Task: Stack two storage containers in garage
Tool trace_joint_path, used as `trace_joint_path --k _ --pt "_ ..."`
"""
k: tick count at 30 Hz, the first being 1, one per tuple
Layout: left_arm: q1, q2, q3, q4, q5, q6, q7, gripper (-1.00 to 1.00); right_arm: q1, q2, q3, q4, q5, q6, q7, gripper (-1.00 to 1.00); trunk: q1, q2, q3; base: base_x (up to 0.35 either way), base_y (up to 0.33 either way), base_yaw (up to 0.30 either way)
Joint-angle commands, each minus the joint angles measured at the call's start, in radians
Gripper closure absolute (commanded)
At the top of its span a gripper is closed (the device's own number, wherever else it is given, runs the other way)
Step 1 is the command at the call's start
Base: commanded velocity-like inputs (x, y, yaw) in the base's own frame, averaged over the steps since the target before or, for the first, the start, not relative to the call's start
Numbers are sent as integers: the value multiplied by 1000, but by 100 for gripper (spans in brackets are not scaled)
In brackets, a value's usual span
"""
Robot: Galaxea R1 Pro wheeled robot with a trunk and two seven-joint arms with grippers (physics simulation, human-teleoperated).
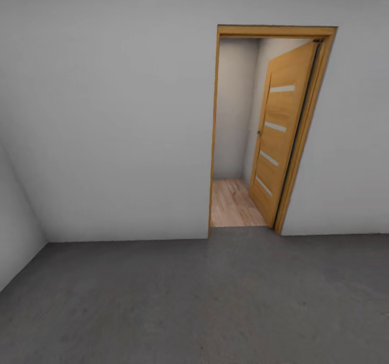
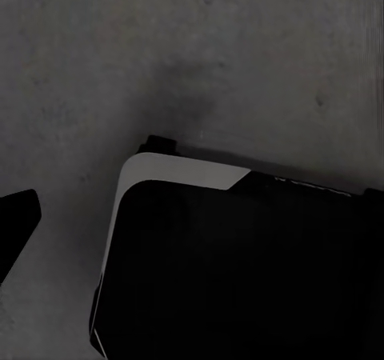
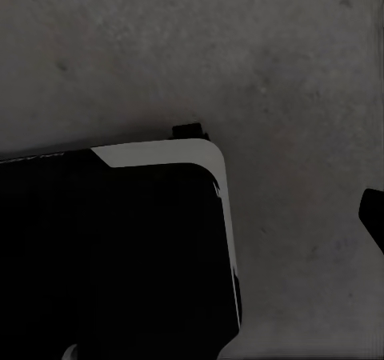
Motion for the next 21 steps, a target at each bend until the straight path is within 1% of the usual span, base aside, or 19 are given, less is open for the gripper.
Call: trace_joint_path --k 1,21 --pt "-1 -1 -3 0 7 1 3 -100 -2 0 8 3 -8 -5 0 -100 0 -2 -2 0 0 -297" --pt "-1 -2 -3 0 7 1 3 -100 -2 0 8 3 -8 -5 -2 -100 0 -2 -2 0 0 -296"
